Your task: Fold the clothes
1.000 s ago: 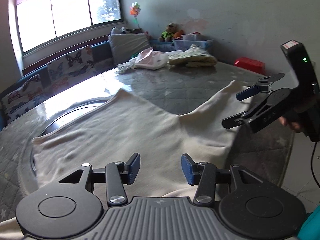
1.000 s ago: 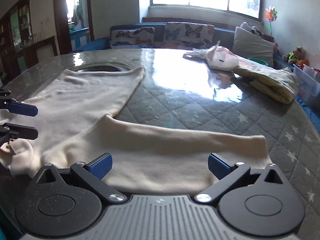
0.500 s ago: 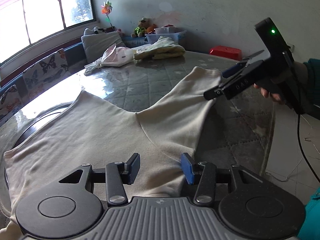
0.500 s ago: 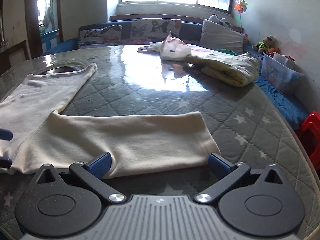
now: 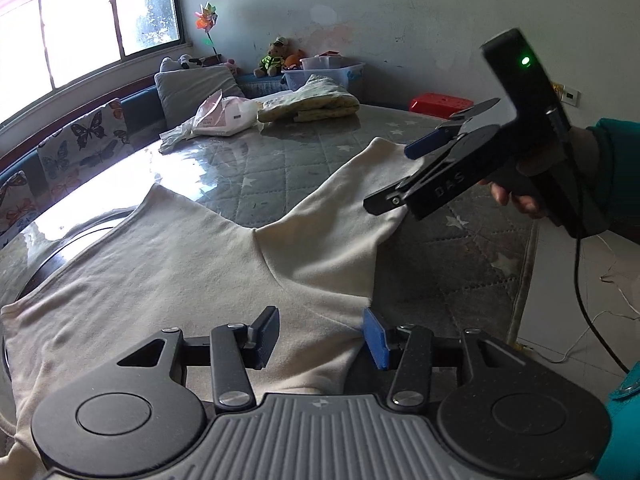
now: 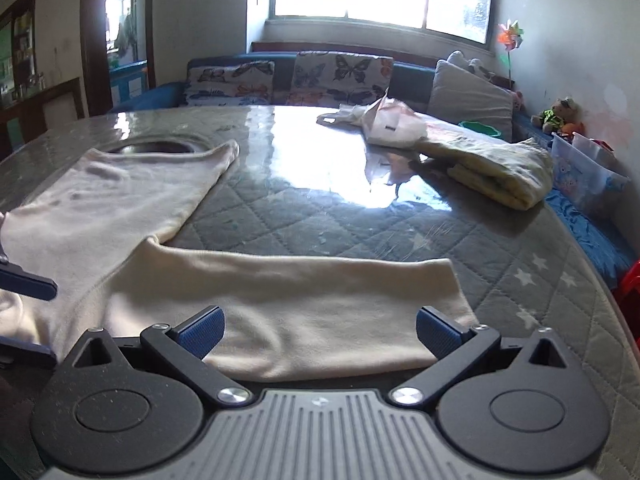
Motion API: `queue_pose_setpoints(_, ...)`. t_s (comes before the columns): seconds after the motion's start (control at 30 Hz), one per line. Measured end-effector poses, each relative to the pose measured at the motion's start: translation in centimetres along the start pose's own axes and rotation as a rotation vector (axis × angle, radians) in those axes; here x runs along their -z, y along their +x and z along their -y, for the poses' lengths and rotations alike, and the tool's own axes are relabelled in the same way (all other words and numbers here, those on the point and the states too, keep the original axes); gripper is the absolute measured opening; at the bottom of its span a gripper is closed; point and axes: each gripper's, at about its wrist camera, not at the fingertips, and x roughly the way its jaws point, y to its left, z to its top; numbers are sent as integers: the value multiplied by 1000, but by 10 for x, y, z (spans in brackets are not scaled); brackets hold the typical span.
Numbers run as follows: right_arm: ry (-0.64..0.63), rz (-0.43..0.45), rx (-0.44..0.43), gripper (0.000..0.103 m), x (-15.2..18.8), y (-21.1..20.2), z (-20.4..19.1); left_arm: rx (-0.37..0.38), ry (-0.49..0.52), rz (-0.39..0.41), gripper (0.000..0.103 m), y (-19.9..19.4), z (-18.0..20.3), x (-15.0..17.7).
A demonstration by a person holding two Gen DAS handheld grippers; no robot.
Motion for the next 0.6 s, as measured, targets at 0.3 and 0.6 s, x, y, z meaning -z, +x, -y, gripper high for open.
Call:
queue_pose_setpoints(0.3, 80, -16, 19, 103, 2, 4, 18, -97, -140, 30, 54, -25, -37, 10)
queue_pose_setpoints(0.6, 99, -25, 15, 103, 1, 5, 11, -222, -237, -21, 54, -31, -79, 27)
